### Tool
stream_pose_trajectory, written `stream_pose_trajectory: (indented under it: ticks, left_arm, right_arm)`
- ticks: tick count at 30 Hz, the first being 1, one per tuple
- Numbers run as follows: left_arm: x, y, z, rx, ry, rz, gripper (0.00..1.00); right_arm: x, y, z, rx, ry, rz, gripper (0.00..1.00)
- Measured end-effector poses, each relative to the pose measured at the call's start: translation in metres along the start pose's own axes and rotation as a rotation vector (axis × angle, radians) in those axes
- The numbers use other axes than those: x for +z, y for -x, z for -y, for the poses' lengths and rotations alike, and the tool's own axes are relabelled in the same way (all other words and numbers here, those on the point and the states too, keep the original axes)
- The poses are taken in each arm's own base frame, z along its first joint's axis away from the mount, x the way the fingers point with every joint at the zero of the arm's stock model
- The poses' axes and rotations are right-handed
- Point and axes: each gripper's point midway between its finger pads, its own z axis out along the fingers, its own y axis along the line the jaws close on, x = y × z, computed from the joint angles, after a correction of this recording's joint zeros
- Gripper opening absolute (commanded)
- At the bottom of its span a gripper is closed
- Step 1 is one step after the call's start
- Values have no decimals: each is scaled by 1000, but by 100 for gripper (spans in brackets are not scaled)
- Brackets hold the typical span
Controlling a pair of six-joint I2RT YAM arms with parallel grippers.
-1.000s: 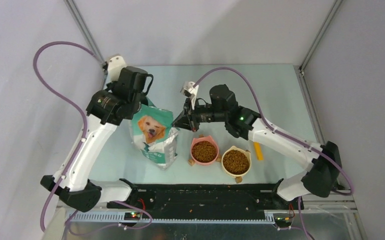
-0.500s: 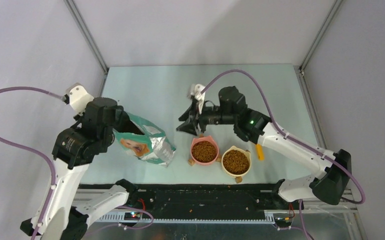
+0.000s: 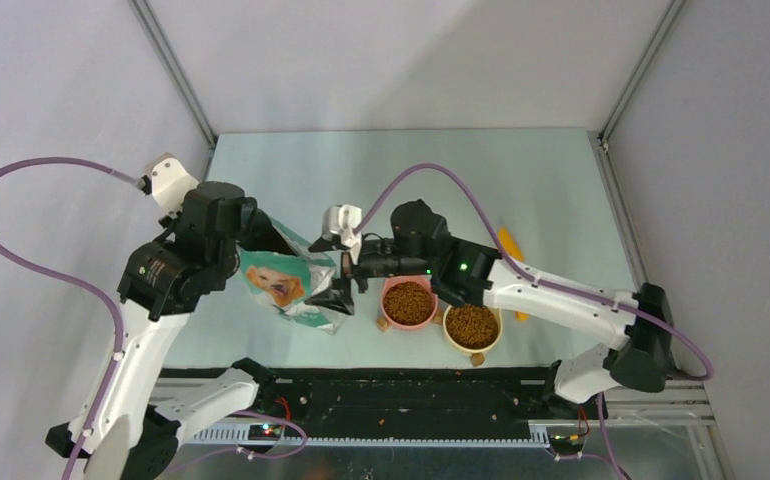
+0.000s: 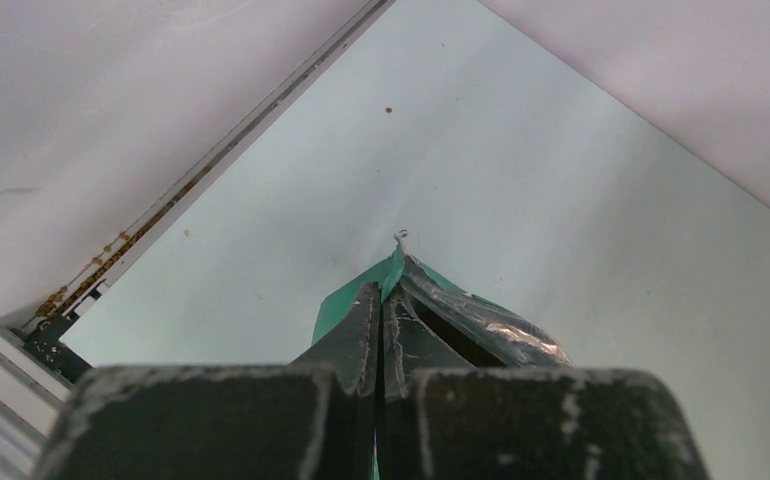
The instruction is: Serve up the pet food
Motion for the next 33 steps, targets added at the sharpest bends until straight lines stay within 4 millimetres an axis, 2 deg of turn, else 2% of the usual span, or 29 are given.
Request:
stream_pose_trajectory:
  ticks: [4,6,7,8,9,10,11,12,13,15,16,18,23,26,29,31,33]
  left_arm:
    - [-1,0,2,4,-21,-5,1]
    - [-2,0,2,10,-24,-6,1]
    - [-1,0,2,11,-23,-6,2]
    - [-1,0,3,12,-24,-5,4]
    - [-1,0,3,14,-24,-5,7]
    - [-1,1,3,17,-25,-5,19]
    - [-1,1,3,17,-25,-3,26]
    - [-1,2,3,20,-27,2,40]
    - [-2,7,4,9,-29,16,48]
    - [-5,19,6,-11,-46,45,75]
    - [-9,28,8,-25,-65,62,86]
    - [-18,50,17,-59,-130,104,97]
    - [-59,109,58,-72,-455,232,99]
    - [-96,135,85,4,-703,331,99]
    - [-126,137,109,159,-924,418,99]
    - [-131,128,120,257,-1000,448,99]
    - [-127,112,129,361,-1037,461,99]
  right_arm:
    - [23,6,25,14,-85,6,89]
    - [33,11,36,19,-113,13,80]
    - [37,12,41,21,-122,15,67]
    - [41,12,44,25,-127,15,60]
    - [43,12,45,28,-126,13,45]
    - [46,10,45,32,-122,9,39]
    - [48,8,45,38,-116,4,28]
    - [51,6,44,50,-106,-5,21]
    - [52,5,44,52,-103,-11,10]
    - [52,3,44,67,-101,-26,0]
    - [50,2,46,84,-104,-35,0]
    - [46,0,50,114,-96,-44,0]
    - [31,-3,70,209,-46,-84,0]
    - [25,-5,85,268,-3,-117,0]
    - [19,-7,98,319,37,-148,0]
    - [16,-7,105,343,55,-167,0]
    - [14,-6,114,357,62,-184,0]
